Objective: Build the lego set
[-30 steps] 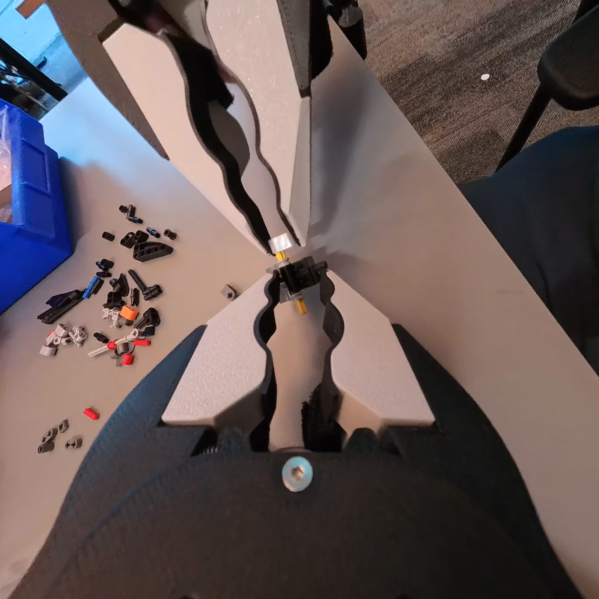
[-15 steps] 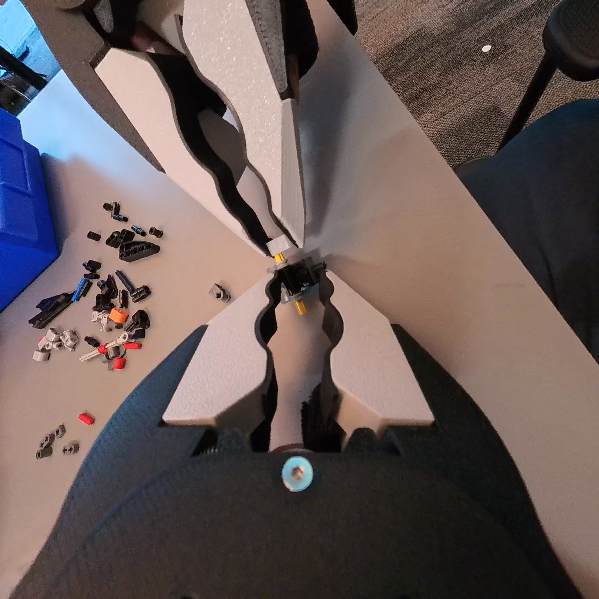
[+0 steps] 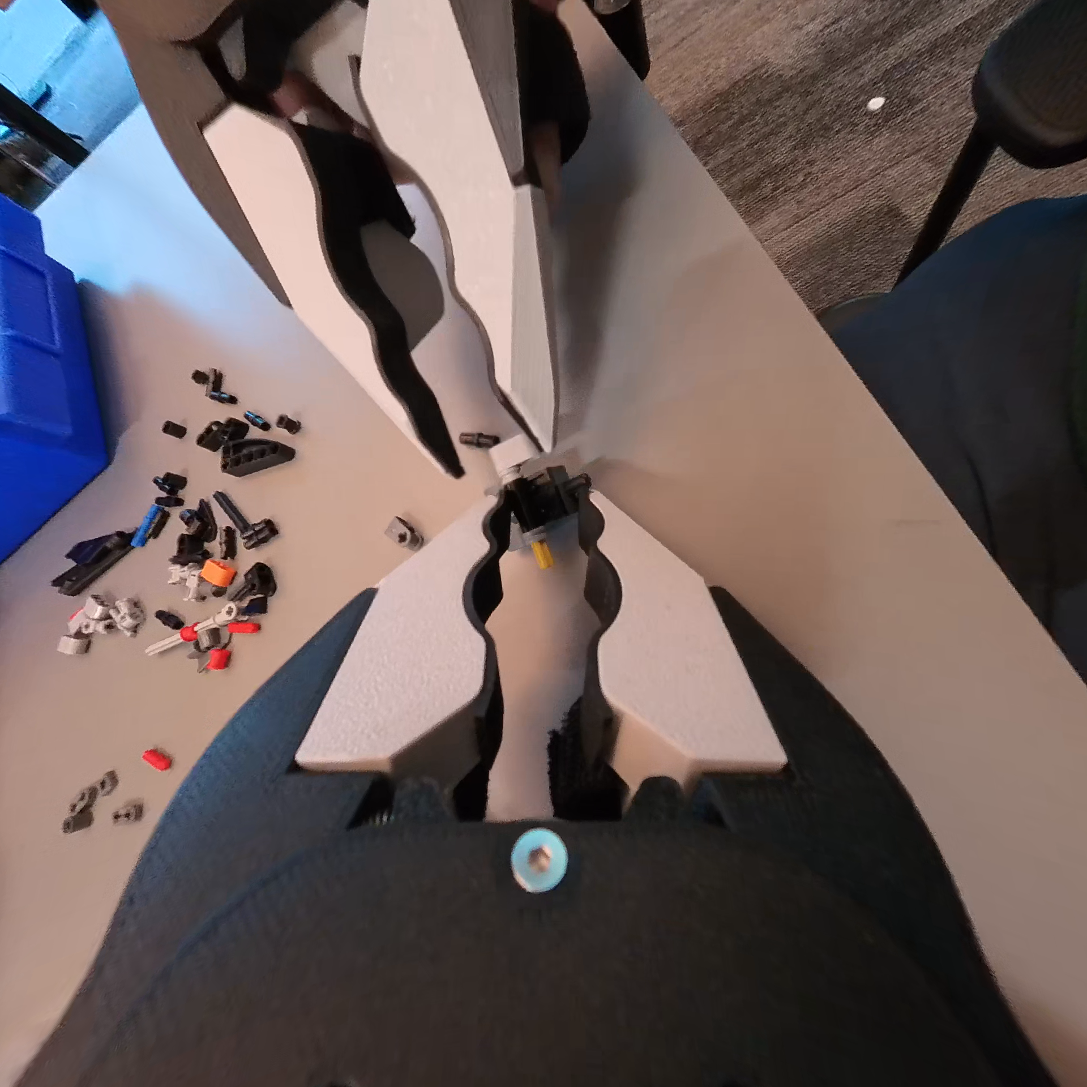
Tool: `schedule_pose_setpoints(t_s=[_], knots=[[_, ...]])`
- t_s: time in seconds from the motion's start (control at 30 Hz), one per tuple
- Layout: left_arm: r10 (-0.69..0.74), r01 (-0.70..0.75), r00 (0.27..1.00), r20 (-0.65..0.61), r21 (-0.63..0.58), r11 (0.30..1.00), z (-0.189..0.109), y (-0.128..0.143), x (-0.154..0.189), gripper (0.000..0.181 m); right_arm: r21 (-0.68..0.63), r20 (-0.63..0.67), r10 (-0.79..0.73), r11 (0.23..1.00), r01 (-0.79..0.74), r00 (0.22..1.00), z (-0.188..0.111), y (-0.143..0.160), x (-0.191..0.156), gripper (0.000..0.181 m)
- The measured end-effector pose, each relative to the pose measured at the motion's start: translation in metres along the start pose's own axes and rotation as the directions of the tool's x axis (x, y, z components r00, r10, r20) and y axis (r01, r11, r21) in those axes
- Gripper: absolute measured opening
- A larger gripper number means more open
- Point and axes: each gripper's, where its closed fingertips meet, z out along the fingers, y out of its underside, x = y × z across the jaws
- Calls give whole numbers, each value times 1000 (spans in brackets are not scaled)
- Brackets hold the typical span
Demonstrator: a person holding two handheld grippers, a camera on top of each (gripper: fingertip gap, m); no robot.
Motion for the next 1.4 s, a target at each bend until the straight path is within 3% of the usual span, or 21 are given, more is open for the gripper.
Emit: schedule_pose_setpoints(t_s=[0.27,0.37,0.57,0.77,0.97,1.23,1.4], knots=[[-109,110,994,26,-54,992,5,11,-10,21,61,-154,120,992,-112,981,-10,-2,2,31],[-123,124,992,27,-55,991,6,11,-10,21,44,-277,137,991,-130,951,-6,4,7,36],[-150,149,988,-30,-41,988,-1,9,-6,27,66,-314,212,977,-202,926,3,8,4,39],[-169,167,982,-88,-32,985,-16,12,-3,37,99,-313,247,969,-227,917,9,3,-4,39],[-144,136,984,-102,-80,987,-15,22,3,28,101,-282,262,965,-244,923,15,2,-9,35],[-116,108,988,-106,-81,991,-12,21,6,22,64,-218,281,960,-274,935,23,6,-11,6],[-131,121,984,-122,-88,989,-13,22,8,21,100,-95,402,914,-393,911,23,4,-13,6]])
